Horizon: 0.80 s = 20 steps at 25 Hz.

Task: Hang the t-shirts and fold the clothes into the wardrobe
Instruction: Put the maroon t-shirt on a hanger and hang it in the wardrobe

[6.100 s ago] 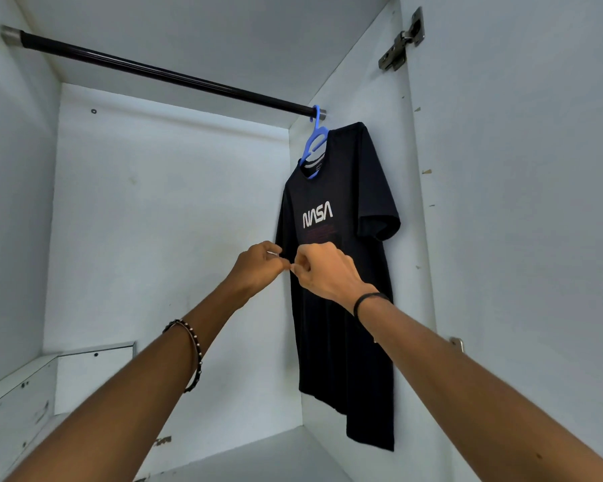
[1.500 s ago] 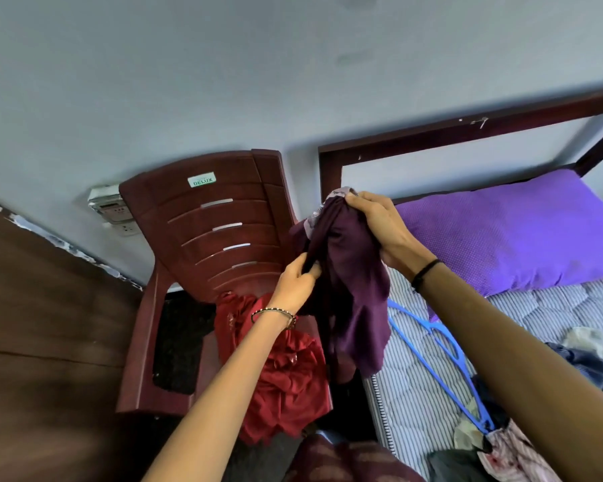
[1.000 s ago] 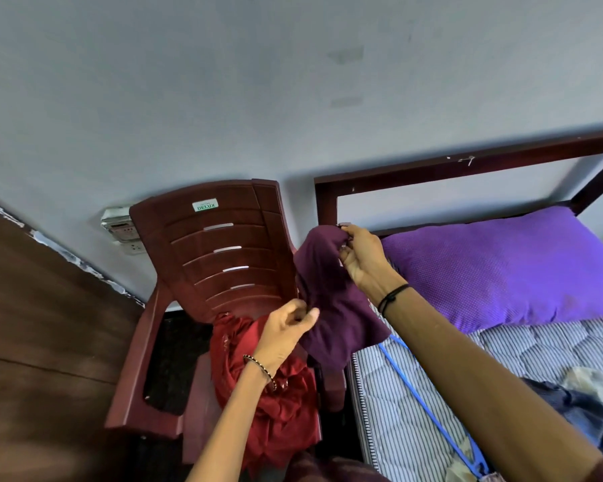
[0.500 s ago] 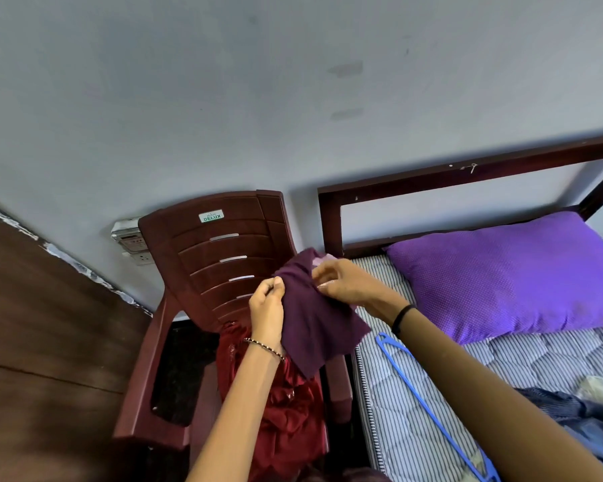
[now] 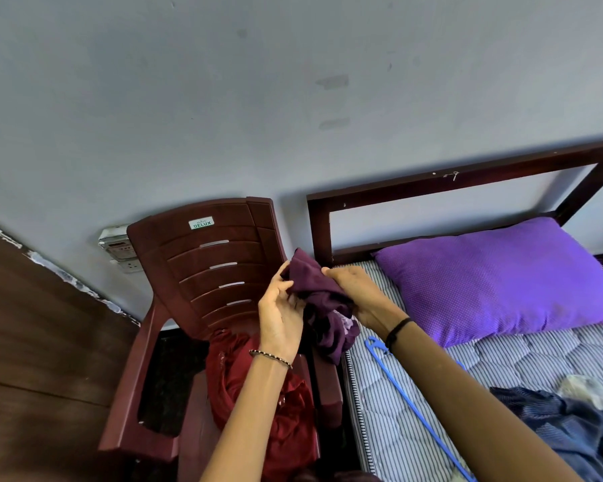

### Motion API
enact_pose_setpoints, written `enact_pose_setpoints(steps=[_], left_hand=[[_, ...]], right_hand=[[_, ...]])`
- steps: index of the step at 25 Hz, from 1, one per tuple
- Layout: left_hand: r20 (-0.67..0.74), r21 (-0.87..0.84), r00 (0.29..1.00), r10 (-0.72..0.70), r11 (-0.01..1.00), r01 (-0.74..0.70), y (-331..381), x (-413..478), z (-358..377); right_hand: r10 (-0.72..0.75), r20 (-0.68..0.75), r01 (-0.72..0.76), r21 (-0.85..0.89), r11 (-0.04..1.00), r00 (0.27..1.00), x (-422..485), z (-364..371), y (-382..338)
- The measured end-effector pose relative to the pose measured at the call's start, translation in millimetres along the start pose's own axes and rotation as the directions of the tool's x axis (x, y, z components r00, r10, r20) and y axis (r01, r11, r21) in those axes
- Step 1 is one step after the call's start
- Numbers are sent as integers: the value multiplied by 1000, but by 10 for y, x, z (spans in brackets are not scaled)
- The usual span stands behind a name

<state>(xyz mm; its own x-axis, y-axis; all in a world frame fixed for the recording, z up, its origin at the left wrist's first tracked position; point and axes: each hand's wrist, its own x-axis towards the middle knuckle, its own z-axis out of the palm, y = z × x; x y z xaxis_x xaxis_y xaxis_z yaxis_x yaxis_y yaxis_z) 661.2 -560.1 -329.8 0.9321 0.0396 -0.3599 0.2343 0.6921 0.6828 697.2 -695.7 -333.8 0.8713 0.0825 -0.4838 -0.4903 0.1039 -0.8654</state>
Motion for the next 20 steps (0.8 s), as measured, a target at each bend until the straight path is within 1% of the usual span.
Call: enact_pose_setpoints(steps=[1, 3, 4, 5, 6, 7, 8, 9, 10, 11, 13, 16, 17, 18, 20], left_hand=[[12, 75, 1000, 2, 997, -3, -25, -5, -14], [22, 269, 999, 39, 962, -43, -72, -1, -53], [28, 370, 997, 72, 926, -77, -96, 3, -66], [36, 466, 993, 113, 877, -117, -116, 11, -64], [42, 548, 987, 156, 822, -153, -128, 27, -73], [51, 605, 981, 186, 776, -178, -142, 52, -91], [55, 647, 978, 201, 739, -188, -146, 84, -112], [49, 679, 978, 202, 711, -181, -143, 102, -128], [31, 703, 979, 201, 692, -165, -137, 121, -151], [0, 707, 980, 199, 694, -141, -134, 127, -168], [-66, 681, 979, 191, 726, -96, -127, 120, -173], [-96, 612, 975, 202, 784, -102, -88, 91, -179], [-104, 598, 967, 232, 791, -125, -69, 84, -200], [-123, 605, 956, 267, 784, -140, -46, 79, -243], [-164, 684, 921, 353, 713, -152, 28, 47, -320]], right_hand=[[42, 6, -43, 57, 997, 999, -27, -15, 29], [84, 59, -89, 105, 990, 995, -83, -17, 76], [97, 120, -113, 132, 985, 988, -127, -18, 86], [103, 191, -128, 121, 984, 976, -167, -19, 107], [96, 282, -118, 60, 991, 955, -239, -24, 105], [81, 357, -68, -48, 997, 930, -301, -39, 118], [65, 396, -8, -143, 990, 916, -376, -38, 116], [40, 406, 39, -185, 982, 913, -410, -39, 133], [14, 400, 62, -177, 982, 916, -438, -42, 144], [-14, 396, 76, -143, 987, 918, -441, -58, 161], [-60, 349, 81, -46, 996, 935, -418, -77, 169], [-26, 217, -21, 211, 977, 976, -325, -110, 161], [-24, 164, -24, 284, 958, 986, -291, -133, 145], [-35, 109, -1, 319, 948, 993, -261, -171, 124], [-92, 19, 84, 278, 957, 996, -231, -249, 78]])
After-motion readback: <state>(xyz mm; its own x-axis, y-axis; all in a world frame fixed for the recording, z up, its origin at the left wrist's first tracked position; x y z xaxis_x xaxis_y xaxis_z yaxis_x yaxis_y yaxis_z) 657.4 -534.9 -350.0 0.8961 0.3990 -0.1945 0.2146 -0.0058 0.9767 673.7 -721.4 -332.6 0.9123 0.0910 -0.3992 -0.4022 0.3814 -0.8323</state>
